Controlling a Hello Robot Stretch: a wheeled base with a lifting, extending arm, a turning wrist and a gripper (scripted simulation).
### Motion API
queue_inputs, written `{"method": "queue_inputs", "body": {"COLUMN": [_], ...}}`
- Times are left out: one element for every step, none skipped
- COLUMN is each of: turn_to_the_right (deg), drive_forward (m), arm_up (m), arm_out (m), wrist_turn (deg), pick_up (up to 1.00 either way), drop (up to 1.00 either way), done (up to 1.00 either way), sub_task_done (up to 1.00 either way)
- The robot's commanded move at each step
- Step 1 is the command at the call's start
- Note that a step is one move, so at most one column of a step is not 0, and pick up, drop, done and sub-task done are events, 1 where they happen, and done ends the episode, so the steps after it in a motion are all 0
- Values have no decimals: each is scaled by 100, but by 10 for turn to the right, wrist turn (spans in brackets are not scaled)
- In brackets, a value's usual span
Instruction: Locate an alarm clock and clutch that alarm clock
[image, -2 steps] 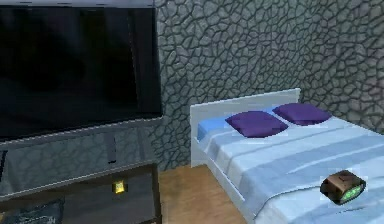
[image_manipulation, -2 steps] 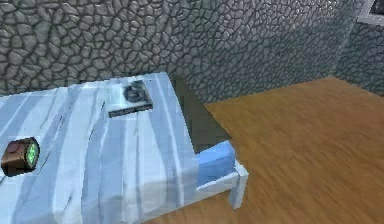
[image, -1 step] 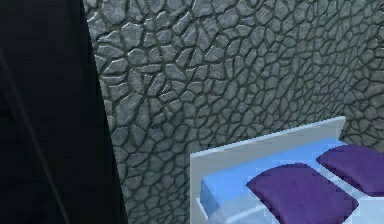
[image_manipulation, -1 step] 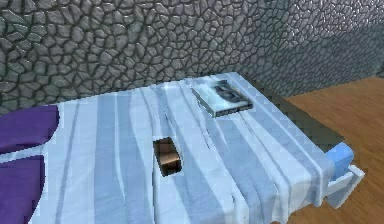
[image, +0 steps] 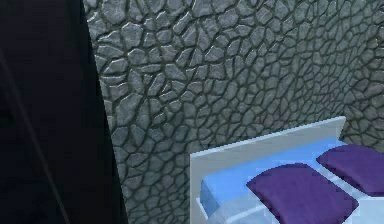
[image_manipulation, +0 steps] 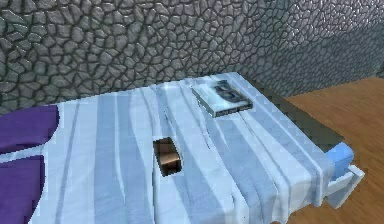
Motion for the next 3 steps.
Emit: {"method": "queue_inputs", "body": {"turn_to_the_right": [0, 0, 0], "drive_forward": [0, 0, 0], "arm_up": [22, 0, 0], "arm_out": [0, 36, 0], "wrist_turn": [0, 0, 450], "pick_up": [0, 0, 0], "drop": [0, 0, 0], "done": [0, 0, 0], "sub_task_done": [0, 0, 0]}}
